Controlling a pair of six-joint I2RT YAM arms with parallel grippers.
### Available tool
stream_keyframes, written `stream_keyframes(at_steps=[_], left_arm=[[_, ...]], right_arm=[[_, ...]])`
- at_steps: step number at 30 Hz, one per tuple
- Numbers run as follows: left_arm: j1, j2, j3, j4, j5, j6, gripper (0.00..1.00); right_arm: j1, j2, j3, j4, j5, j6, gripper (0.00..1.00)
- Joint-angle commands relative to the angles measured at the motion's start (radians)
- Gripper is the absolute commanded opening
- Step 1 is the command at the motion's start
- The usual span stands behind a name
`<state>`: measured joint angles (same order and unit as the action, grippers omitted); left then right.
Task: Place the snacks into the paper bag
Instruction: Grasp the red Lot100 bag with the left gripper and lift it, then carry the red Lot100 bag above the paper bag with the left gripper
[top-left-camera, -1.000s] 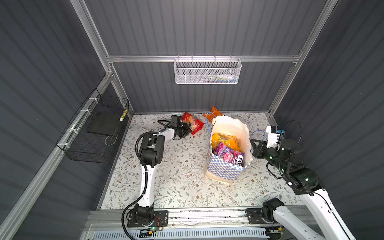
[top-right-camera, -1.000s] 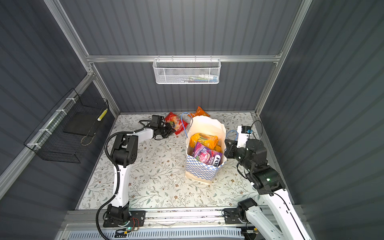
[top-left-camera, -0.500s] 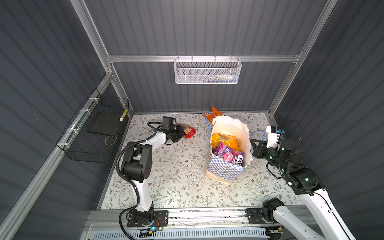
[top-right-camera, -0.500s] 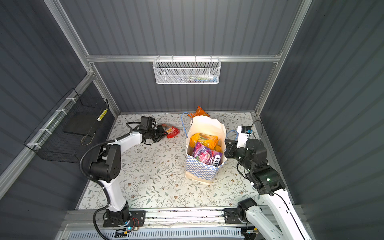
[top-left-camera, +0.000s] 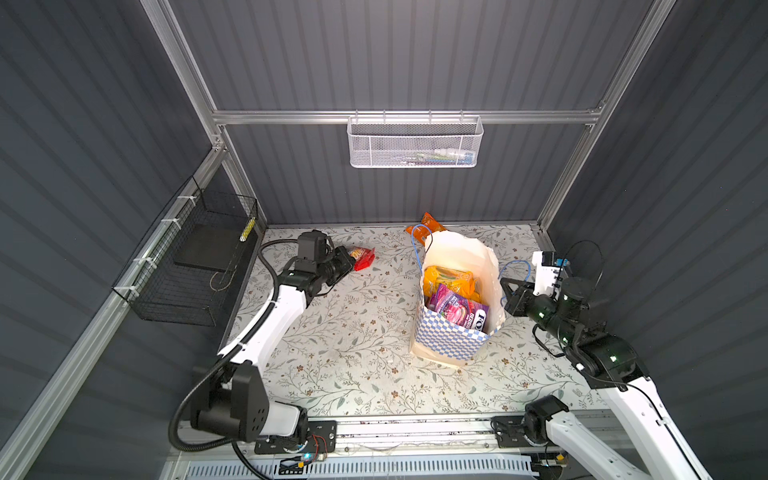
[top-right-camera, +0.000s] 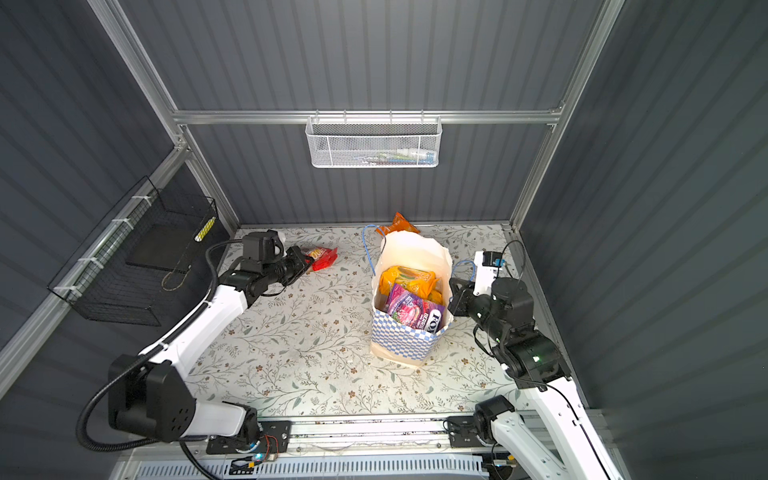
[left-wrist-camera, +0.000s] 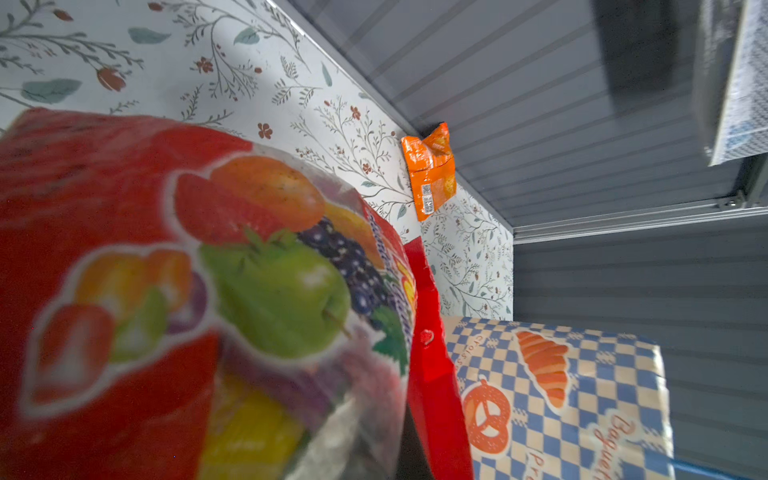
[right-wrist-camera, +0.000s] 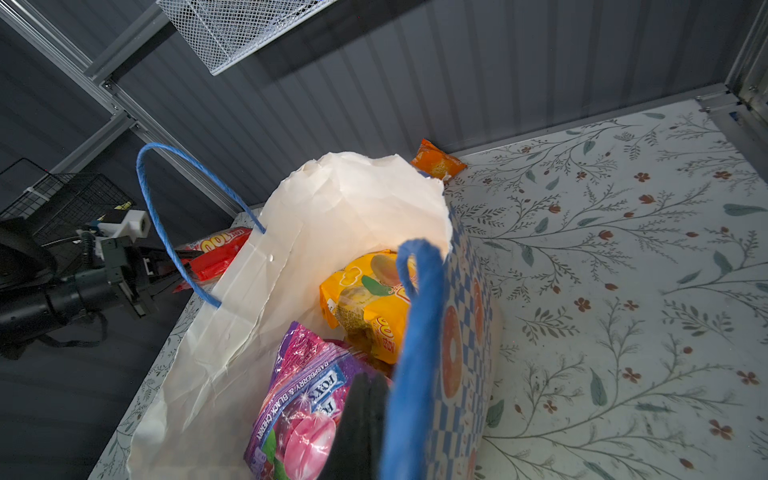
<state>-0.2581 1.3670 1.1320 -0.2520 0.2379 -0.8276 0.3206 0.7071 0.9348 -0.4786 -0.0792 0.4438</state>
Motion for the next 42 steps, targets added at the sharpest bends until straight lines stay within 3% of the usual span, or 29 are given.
stream_keyframes(at_steps=[1,8,18,26,35,42], left_arm=[[0.003,-0.084,0.023,0.009,-0.004,0.05,0.0],[-0.058,-0.179,0.152,-0.072,0.004,0.096,0.0],[-0.222,-0.183,0.423,-0.126,-0.038,0.134,0.0],[-0.309,-0.069,0.632,-0.145,-0.047,0.173,0.0],[-0.537,0.125,0.856,-0.18,-0.119,0.265,0.0],[-0.673,0.254,0.921,-0.195,-0.163,0.303,0.0]], right_arm=[[0.001,0.002,-0.014,0.008,0.001,-0.008,0.0],[0.003,-0.001,-0.013,0.006,0.005,-0.012,0.0],[0.002,-0.014,-0.013,0.007,0.007,-0.016,0.0],[0.004,-0.017,-0.014,0.008,0.013,-0.017,0.0],[0.005,-0.018,-0.013,0.007,0.013,-0.019,0.0],[0.006,-0.026,-0.013,0.004,0.014,-0.021,0.0]])
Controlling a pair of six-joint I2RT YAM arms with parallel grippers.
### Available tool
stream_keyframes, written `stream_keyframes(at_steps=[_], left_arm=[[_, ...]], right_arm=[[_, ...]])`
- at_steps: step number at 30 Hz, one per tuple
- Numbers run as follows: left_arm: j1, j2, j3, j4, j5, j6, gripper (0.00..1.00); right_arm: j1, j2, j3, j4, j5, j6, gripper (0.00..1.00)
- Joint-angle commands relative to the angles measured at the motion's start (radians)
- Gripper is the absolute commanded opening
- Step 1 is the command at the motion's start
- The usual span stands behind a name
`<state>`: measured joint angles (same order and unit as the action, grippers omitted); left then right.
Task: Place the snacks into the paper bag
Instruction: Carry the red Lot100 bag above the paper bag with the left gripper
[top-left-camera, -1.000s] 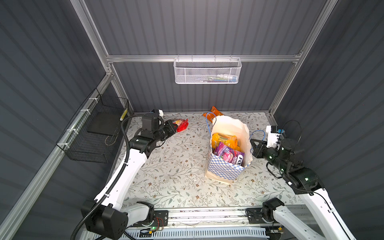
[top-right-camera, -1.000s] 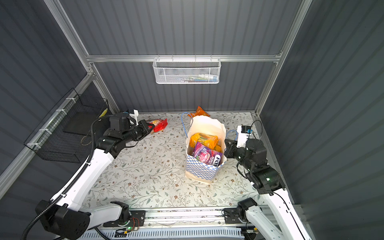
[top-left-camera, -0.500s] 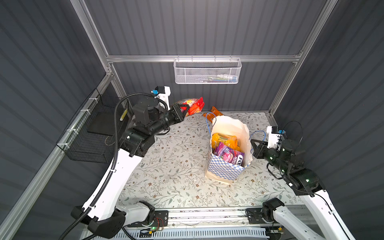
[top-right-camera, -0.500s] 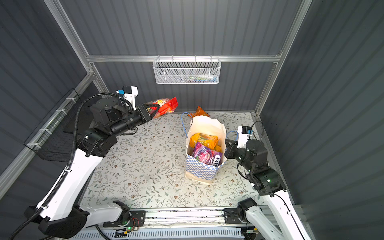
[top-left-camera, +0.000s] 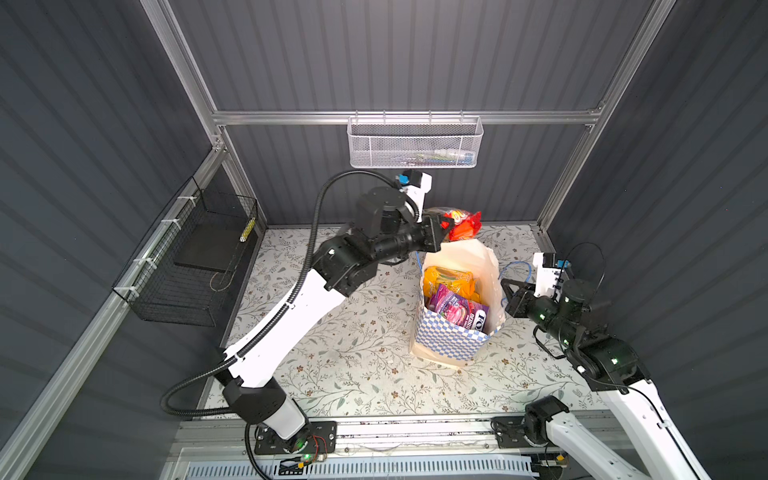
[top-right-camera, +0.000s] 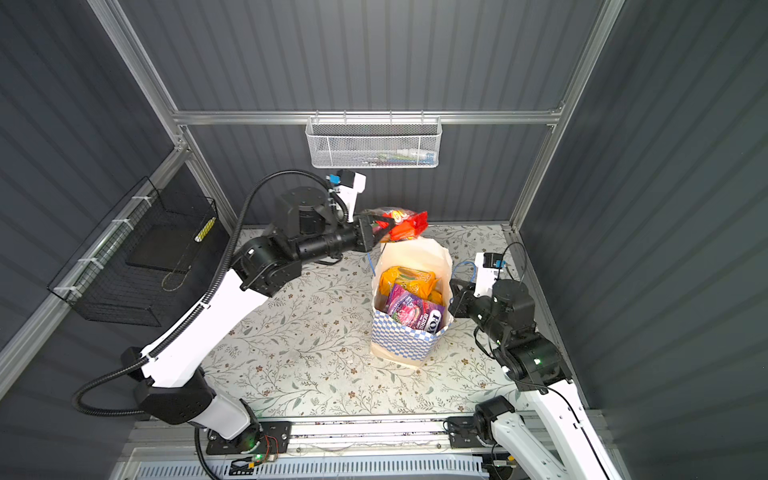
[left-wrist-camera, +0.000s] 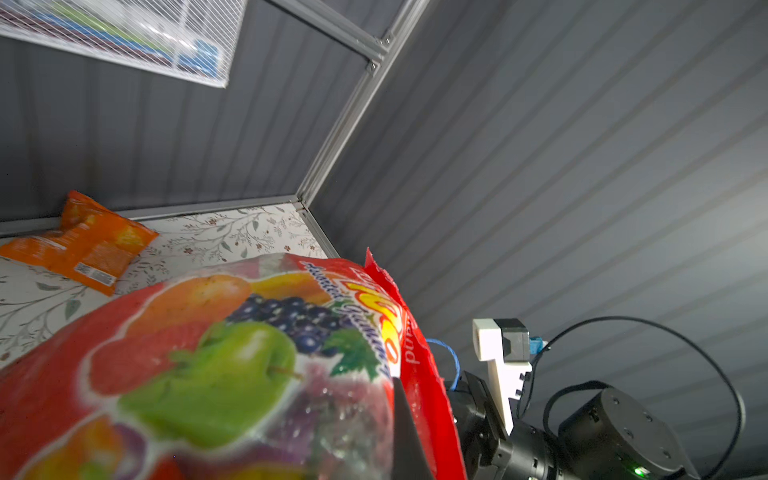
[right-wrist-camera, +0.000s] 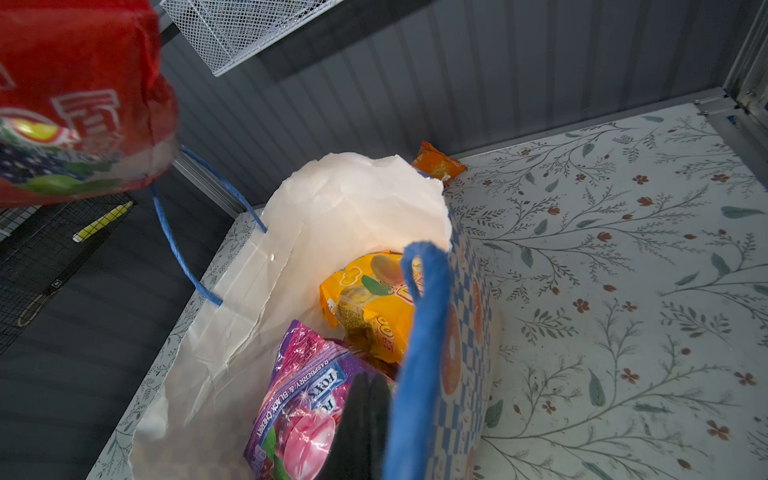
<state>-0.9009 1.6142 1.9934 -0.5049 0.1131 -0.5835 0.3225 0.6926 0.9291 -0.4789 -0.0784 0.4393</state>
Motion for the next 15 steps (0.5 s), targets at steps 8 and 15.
stream_keyframes(at_steps=[8,15], left_arm=[[-0.081,0.1,0.052,0.051,-0.066,0.057,0.0],[-0.124,0.149,0.166,-0.002,-0.088,0.096,0.0]], right_arm=[[0.004,-0.018,-0.006,0.003,0.012,-0.016,0.0],[0.006,-0.018,-0.006,0.003,0.011,-0.016,0.0]])
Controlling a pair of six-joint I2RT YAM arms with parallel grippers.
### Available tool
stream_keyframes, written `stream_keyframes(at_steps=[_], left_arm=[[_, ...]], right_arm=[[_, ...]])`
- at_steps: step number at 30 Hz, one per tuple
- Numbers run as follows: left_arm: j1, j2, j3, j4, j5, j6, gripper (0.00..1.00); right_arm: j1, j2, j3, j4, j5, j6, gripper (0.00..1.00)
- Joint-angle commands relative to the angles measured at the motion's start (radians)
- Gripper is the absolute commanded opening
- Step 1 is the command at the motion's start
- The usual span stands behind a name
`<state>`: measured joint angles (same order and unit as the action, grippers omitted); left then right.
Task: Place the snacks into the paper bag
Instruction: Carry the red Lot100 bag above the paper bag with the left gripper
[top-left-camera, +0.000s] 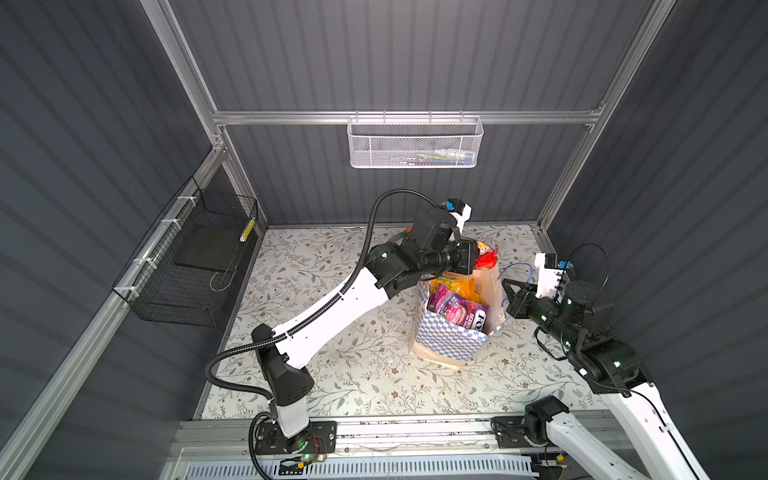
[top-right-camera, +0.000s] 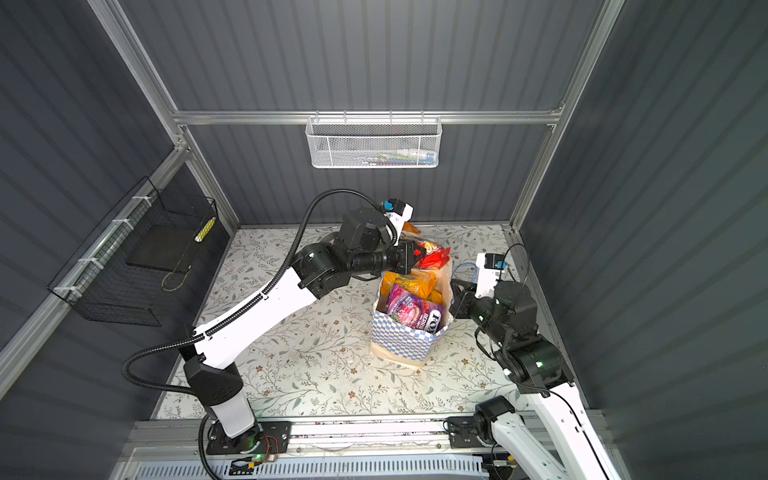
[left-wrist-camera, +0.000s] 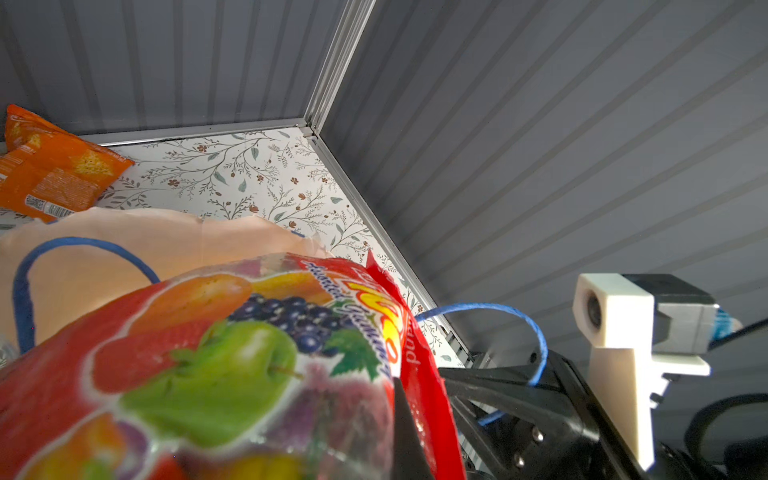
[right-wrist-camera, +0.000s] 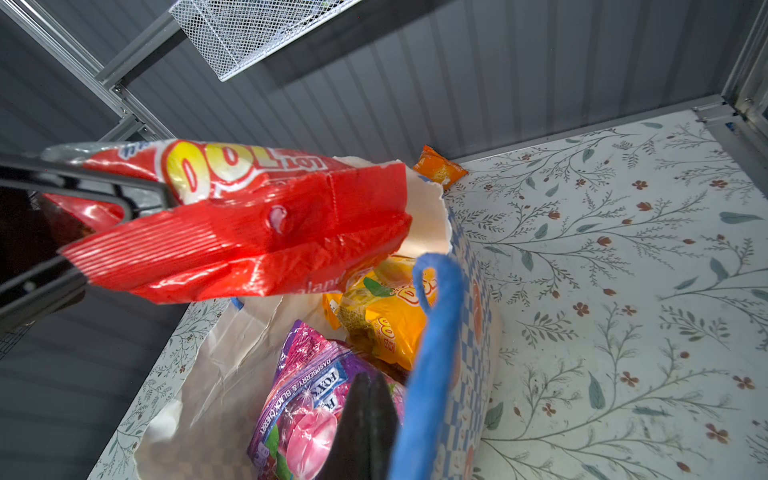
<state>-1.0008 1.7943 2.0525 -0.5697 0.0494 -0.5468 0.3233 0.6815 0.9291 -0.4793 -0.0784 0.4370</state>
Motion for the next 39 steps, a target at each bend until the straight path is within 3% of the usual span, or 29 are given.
stream_keyframes(at_steps=[1,6,23,39], left_arm=[[-0.028,-0.035,0.131,0.053,-0.04,0.066,0.0],[-0.034,-0.077,0.182,0.05,-0.087,0.084,0.0],[-0.096,-0.126,0.177,0.118,-0.049,0.097,0.0],[-0.11,-0.052,-0.031,0.138,-0.247,0.085,0.0]], right_arm=[[0.005,-0.007,-0.006,0.003,0.011,-0.014,0.0],[0.005,-0.007,-0.006,0.002,0.013,-0.015,0.0],[0.006,-0.002,-0.007,0.004,0.017,-0.014,0.0],[0.006,-0.046,-0.012,0.001,0.049,-0.011,0.0]])
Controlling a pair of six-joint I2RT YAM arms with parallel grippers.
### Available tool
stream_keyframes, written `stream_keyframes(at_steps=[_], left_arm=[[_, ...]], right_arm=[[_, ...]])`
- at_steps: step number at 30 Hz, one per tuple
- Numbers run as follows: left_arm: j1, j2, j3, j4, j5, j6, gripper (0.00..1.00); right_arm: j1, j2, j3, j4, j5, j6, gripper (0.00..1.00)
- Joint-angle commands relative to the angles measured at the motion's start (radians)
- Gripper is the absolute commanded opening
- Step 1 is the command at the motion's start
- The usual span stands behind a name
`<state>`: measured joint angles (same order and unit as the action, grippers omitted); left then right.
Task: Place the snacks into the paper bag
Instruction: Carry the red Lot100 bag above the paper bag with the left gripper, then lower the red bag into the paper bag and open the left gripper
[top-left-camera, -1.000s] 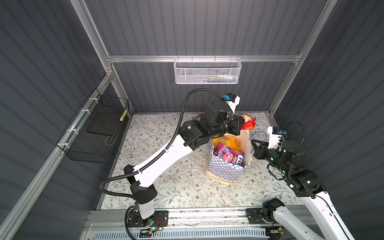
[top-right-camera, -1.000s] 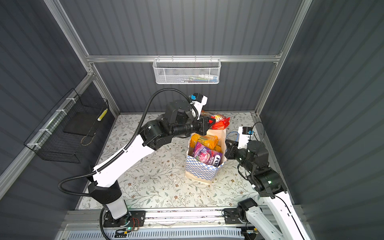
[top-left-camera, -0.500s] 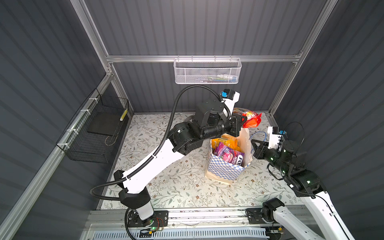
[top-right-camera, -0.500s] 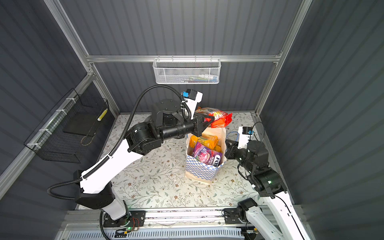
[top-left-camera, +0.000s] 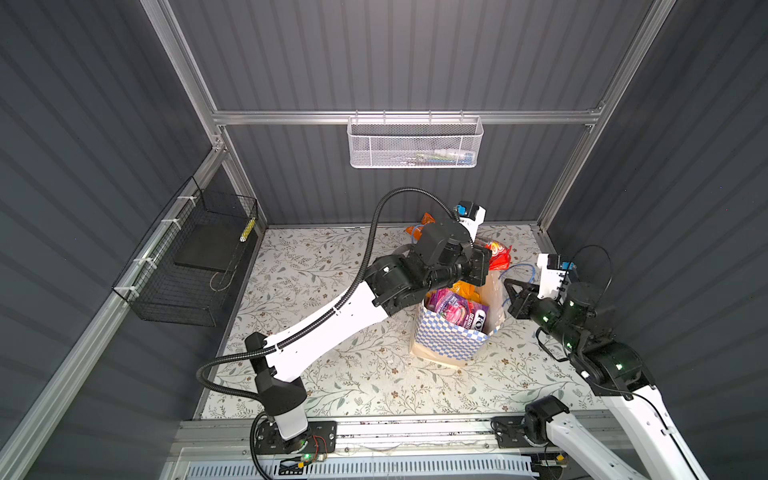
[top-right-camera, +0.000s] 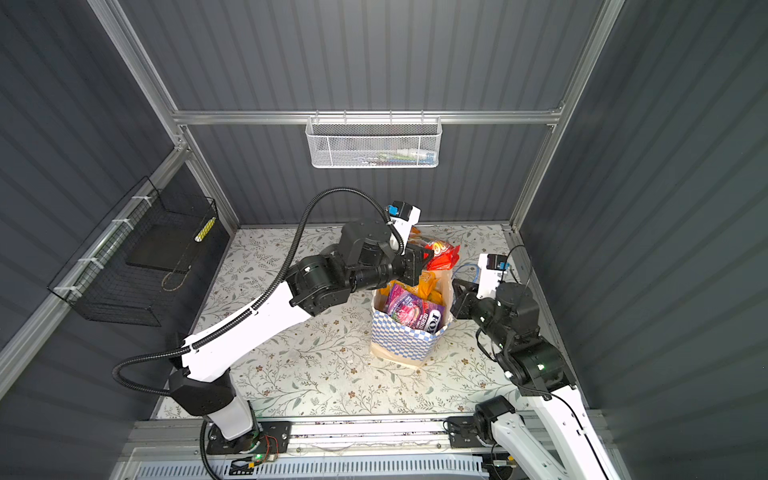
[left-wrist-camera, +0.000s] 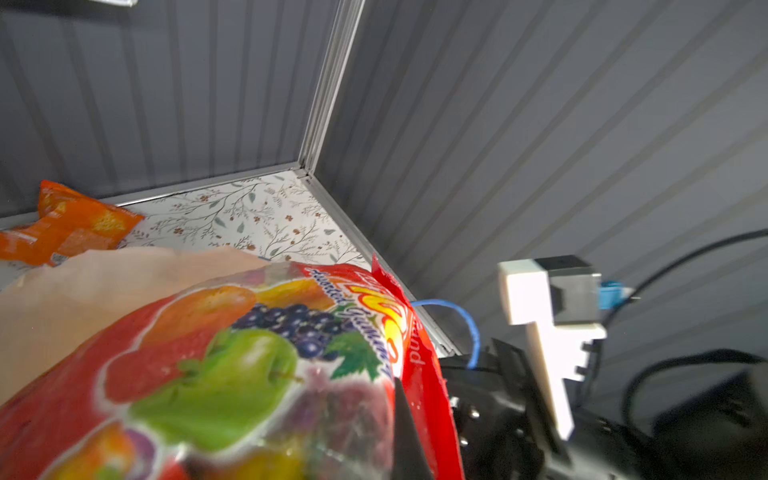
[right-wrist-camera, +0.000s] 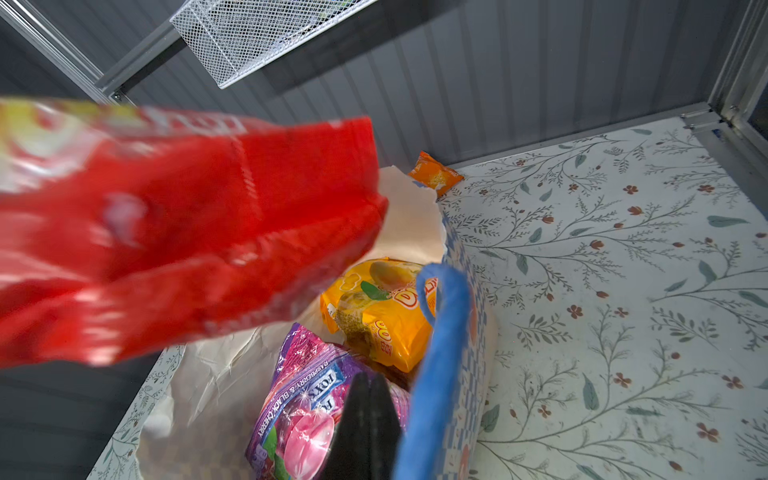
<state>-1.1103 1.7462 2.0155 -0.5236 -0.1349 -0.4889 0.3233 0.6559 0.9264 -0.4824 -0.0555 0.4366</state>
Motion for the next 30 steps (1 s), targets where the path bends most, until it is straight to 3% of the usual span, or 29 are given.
stream_keyframes(at_steps=[1,24,25,28,30], left_arm=[[0.0,0.006,0.002,0.088,-0.08,0.027,0.0],[0.001,0.185,-0.05,0.103,-0.28,0.078,0.0],[0.0,0.191,-0.05,0.1,-0.278,0.085,0.06],[0.0,0.172,-0.093,0.109,-0.261,0.076,0.49],[0.0,0.127,-0.138,0.141,-0.239,0.079,0.61]], right_arm=[[0.006,-0.027,-0.011,0.004,0.031,-0.01,0.0],[0.006,-0.007,-0.008,0.001,0.033,-0.014,0.0],[0.006,-0.007,-0.008,0.0,0.033,-0.013,0.0],[0.006,-0.01,-0.009,0.0,0.039,-0.013,0.0],[0.006,-0.009,-0.009,0.002,0.038,-0.012,0.0]])
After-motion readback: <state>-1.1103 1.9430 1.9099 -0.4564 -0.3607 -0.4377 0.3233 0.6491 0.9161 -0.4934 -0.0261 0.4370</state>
